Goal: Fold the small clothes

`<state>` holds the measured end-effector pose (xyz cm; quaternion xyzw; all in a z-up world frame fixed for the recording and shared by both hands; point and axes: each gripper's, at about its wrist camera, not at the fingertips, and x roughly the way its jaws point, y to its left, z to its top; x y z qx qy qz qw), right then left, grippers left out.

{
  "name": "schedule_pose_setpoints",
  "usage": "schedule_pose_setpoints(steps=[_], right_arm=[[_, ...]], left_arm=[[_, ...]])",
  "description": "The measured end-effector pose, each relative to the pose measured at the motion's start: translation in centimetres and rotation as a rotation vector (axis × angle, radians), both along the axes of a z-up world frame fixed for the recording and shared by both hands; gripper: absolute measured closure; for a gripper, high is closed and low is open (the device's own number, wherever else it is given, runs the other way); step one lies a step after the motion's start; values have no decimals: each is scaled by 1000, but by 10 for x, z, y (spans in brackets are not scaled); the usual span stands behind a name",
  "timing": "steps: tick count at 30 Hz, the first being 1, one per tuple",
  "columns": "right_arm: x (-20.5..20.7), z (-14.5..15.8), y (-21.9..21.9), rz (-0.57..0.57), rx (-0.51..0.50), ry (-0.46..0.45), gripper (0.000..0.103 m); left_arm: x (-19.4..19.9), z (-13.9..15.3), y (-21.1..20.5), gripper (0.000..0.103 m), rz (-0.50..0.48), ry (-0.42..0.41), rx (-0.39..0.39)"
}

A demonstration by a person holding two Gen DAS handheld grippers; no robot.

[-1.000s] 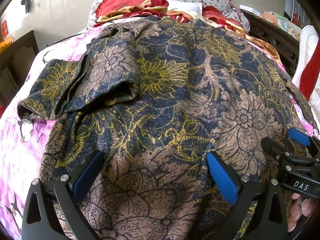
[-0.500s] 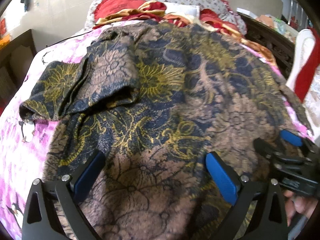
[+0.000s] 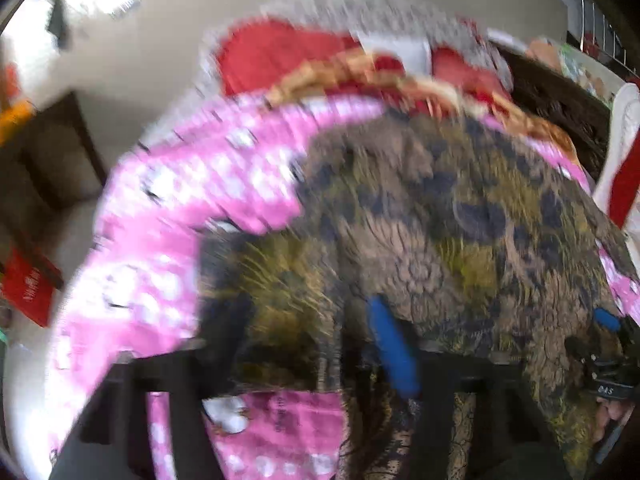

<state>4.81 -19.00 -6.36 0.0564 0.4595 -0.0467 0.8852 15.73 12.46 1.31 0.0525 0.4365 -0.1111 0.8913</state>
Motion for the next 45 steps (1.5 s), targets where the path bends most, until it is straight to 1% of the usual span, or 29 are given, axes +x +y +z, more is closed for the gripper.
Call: schedule_pose_setpoints(steps=[2,4,5,7,9,11,12,13,14,15,16,17,19,20,23,24,26,27,29,32,34,37,39,41,43,45], right_arm=[[1,0,0,1,5,-1,8],[1,0,-1,0,11,-3,8],[1,0,-1,0,12,-4,8],[0,0,-1,0,12,-5,8],[0,0,-1,0,13,-5,8],[1,0,0,0,14,-5,8],[1,0,1,0,13,-5,8],[0,0,-1,0,14,-6,8],[0,0,-1,0,14,-6,8],[0,0,-1,0,13,-5,8],[0,0,-1,0,13,-5,8],[0,0,-1,0,14,-5,8],[0,0,-1,1,14,-6,8],[1,1,0,1,14,-6,8],[1,0,0,1,14,-6,8],[0,0,-1,1,14,-6,8],[1,0,0,1,17,-7,8],[0,0,-1,1,16,-6,8],[1,0,0,1,12,-5,8],[1,0,0,1,13,-5,8],[0,0,-1,1,12,-5,8],[1,0,0,2,10,-4,8],[0,0,-1,2,10,-4,8],[1,0,0,2,10,-5,8],[1,0,0,2,9,-4,8],[1,0,1,2,9,-4,8]], left_arm=[[10,-6,-5,51,-15,22,-6],[16,-14,-4,51,1,34,18],[22,-18,-6,51,1,54,27],[23,-23,-11,51,-34,63,14],[19,-25,-14,49,-68,44,62],[18,-31,-15,48,-69,47,123],[18,-34,-17,48,-66,46,140],[17,-35,-18,49,-61,36,156],[15,-34,-15,62,-54,27,158],[14,-32,-11,83,-48,29,140],[15,-31,-6,90,-43,42,101],[17,-30,1,93,-36,63,43],[15,-24,14,94,-35,63,-48],[14,-22,18,95,-38,56,-70],[13,-20,28,95,-40,56,-115],[14,-20,30,97,-37,52,-128],[15,-17,34,99,-18,48,-143],[14,-12,40,99,0,44,-167],[11,4,54,99,30,8,-195],[-2,43,83,99,76,-71,-214],[-8,70,113,99,126,-125,-210],[-16,99,159,99,214,-180,-183],[-17,108,191,99,282,-193,-156],[-16,111,222,99,354,-195,-129],[-15,108,247,99,406,-179,-134],[-11,105,266,99,447,-168,-120]])
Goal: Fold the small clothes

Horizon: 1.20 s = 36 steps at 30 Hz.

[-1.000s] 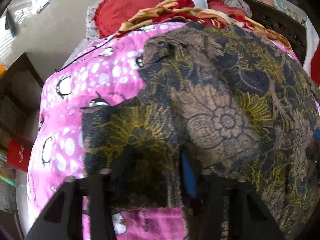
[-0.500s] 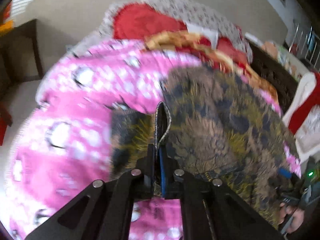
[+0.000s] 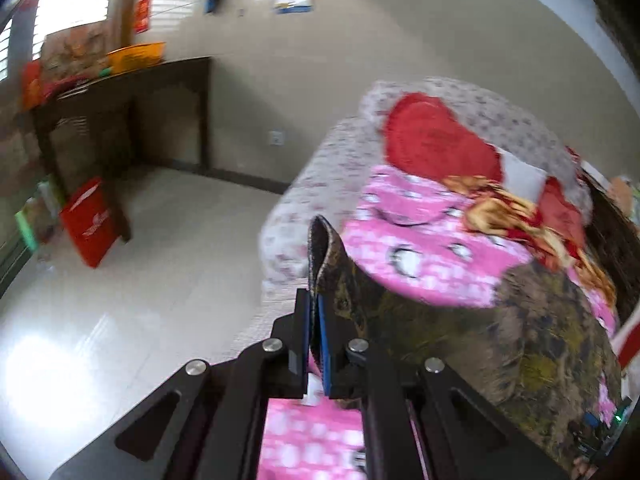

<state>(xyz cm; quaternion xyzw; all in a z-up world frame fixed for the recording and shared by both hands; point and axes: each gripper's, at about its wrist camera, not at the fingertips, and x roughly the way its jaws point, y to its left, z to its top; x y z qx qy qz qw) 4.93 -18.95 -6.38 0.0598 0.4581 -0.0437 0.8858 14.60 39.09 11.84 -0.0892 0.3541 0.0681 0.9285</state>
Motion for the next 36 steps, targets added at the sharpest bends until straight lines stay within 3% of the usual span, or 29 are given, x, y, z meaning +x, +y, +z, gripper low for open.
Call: schedule_pose_setpoints(steps=[5,10,13,17,18,23,25,29,32,34,36], right_arm=[[0,0,0,1,-2,1,8],[0,0,0,1,-1,0,8],[0,0,0,1,-1,0,8],[0,0,1,1,-5,1,8],[0,0,1,1,-9,2,8],[6,4,0,0,-14,67,10],[16,19,-7,-2,25,105,33],[30,62,-17,-13,166,-12,34],[48,81,-2,110,243,-110,34],[61,82,13,211,303,-151,34],[75,75,29,294,343,-177,35]], left_arm=[[4,2,22,99,53,-6,29],[8,22,13,99,48,-64,26],[3,35,-19,99,-46,-111,-26],[-4,36,-102,99,-286,-146,-105],[-4,28,-136,99,-362,-137,-126],[9,-31,-249,99,-518,-26,-197],[15,-63,-284,99,-545,25,-223],[24,-110,-333,99,-563,94,-225],[20,-131,-342,97,-577,134,-245],[13,-137,-339,88,-578,141,-229],[1,-140,-334,65,-564,134,-196]])
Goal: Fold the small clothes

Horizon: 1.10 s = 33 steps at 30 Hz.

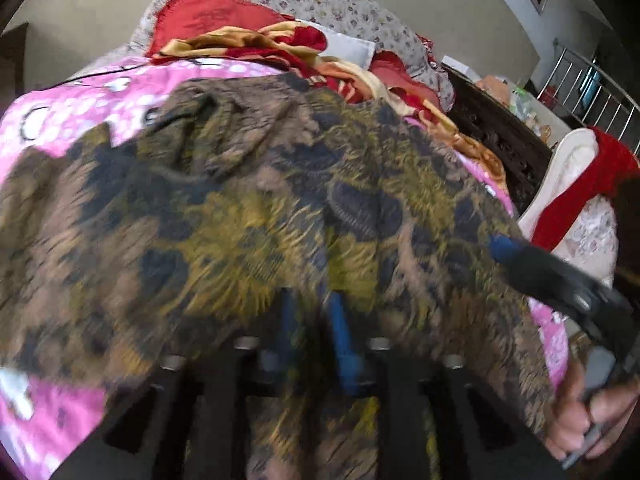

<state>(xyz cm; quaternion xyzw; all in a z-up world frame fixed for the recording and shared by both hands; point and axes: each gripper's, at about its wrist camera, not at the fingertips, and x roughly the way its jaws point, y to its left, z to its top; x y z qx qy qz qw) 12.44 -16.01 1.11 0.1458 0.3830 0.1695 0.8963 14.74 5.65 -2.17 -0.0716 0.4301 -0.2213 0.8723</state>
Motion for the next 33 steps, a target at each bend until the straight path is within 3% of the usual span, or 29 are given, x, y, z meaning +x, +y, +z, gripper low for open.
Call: schedule_pose_setpoints(steps=[3,6,10,12,15,20,23,24,25,29,33], right_arm=[[27,-23,26,87,50,7,42],[41,-42,46,141,46,23,52],[52,-55,58,162,64,31,62],[59,-61,63,181,78,44,63],[63,-70,71,214,108,96,79],[67,-79,81,214,105,146,80],[67,-85,76,153,222,189,81],[67,-82,79,147,225,176,89],[67,-76,80,151,217,157,103],[57,-31,65,140,199,25,103],[39,17,9,38,103,-64,103]], left_arm=[[-31,0,13,51,4,-73,87],[-52,-10,32,50,40,-101,147],[-52,-11,61,50,134,-63,43],[-49,-14,63,50,144,-47,32],[-50,-12,62,50,145,-61,37],[-47,-14,60,50,150,-49,43],[-47,-14,57,50,153,-51,70],[-47,-15,56,50,152,-51,76],[-46,-15,56,51,152,-50,77],[-46,-16,57,50,153,-50,71],[-45,-16,56,50,154,-51,72]])
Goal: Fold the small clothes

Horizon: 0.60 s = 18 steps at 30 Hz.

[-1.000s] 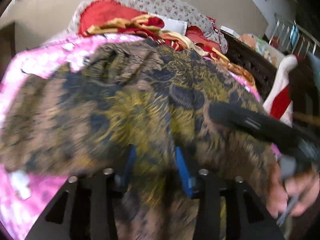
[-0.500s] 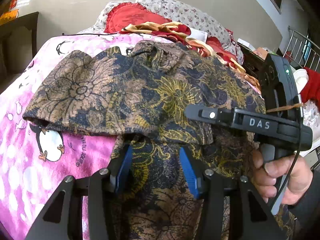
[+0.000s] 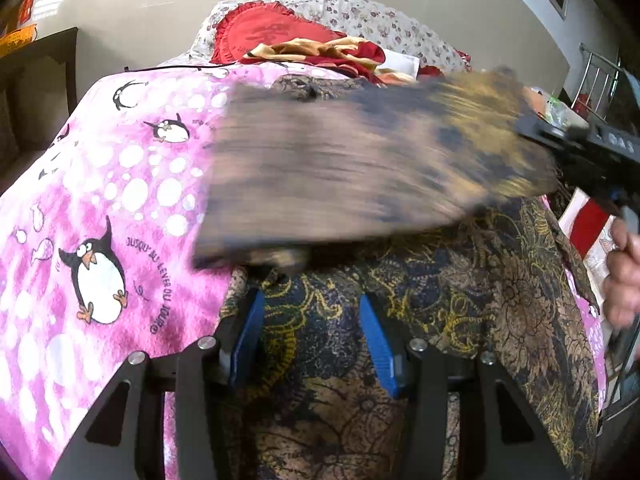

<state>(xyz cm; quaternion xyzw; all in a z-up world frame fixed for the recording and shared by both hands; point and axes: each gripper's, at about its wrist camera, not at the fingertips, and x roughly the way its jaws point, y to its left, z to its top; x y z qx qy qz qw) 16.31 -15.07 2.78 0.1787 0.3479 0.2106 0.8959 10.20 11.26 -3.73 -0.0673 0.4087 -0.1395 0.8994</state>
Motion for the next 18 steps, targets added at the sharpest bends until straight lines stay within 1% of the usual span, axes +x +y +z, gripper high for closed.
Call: schedule_pose_setpoints(steps=[1,3,5,7,9,12,15,18], right_arm=[[-6,7,-23,-27,-32,-7,103],[-12,9,-54,-85,-101,13,103],[-18,-2,-93,-157,-134,68,103],[-24,-19,-123,-197,-157,125,103],[-27,-32,-135,-217,-183,158,103],[-36,-43,-155,-245,-206,176,103],[-37,-53,-166,-270,-181,185,103],[-35,-65,-177,-279,-151,226,103]], left_arm=[[0,0,0,50,1,0,-2],[1,0,0,50,2,1,-7],[0,0,0,50,2,1,-6],[0,0,0,50,2,1,-3],[1,0,-1,50,0,2,-3],[1,-1,-1,50,-1,2,0],[2,-1,-2,50,-1,5,6],[2,-1,-3,50,-2,5,10]])
